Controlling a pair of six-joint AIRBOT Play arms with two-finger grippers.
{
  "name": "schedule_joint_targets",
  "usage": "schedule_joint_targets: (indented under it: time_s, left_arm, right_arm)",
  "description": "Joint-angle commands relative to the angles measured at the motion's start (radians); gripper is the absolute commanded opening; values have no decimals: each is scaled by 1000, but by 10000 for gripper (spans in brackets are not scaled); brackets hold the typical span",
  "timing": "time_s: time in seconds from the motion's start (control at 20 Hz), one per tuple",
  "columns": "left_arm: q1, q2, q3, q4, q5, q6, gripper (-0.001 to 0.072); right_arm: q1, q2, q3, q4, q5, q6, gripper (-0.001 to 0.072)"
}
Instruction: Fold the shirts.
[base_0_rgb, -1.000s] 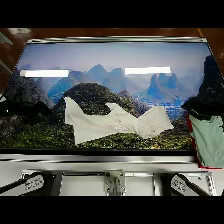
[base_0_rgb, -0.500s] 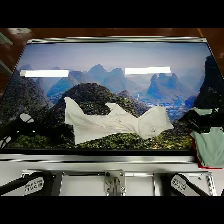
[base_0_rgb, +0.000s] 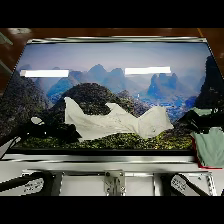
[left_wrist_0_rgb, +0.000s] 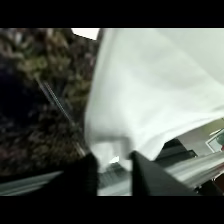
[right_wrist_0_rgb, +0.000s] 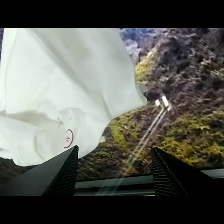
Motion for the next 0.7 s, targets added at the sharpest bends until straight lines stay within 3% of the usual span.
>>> schedule_joint_targets:
  time_s: [0.0, 0.05, 0.1, 0.35, 0.65]
  left_arm:
    - [-25, -21, 0, -58, 74, -1, 79]
    - [-24, -19, 0, -57, 73, 12, 41]
    - [-24, -16, 0, -57, 70, 26, 40]
    - [-24, 47, 0, -56, 48, 77, 40]
    - [-24, 182, 0, -58, 22, 84, 40]
  right_arm:
    - [0, -2, -16, -1, 11, 0, 577]
    - [0, -9, -35, -2, 12, 0, 587]
    - [0, -21, -62, 5, 14, 0, 642]
    - [0, -138, -116, 46, -7, -1, 641]
    - [0, -183, -116, 85, -220, 42, 638]
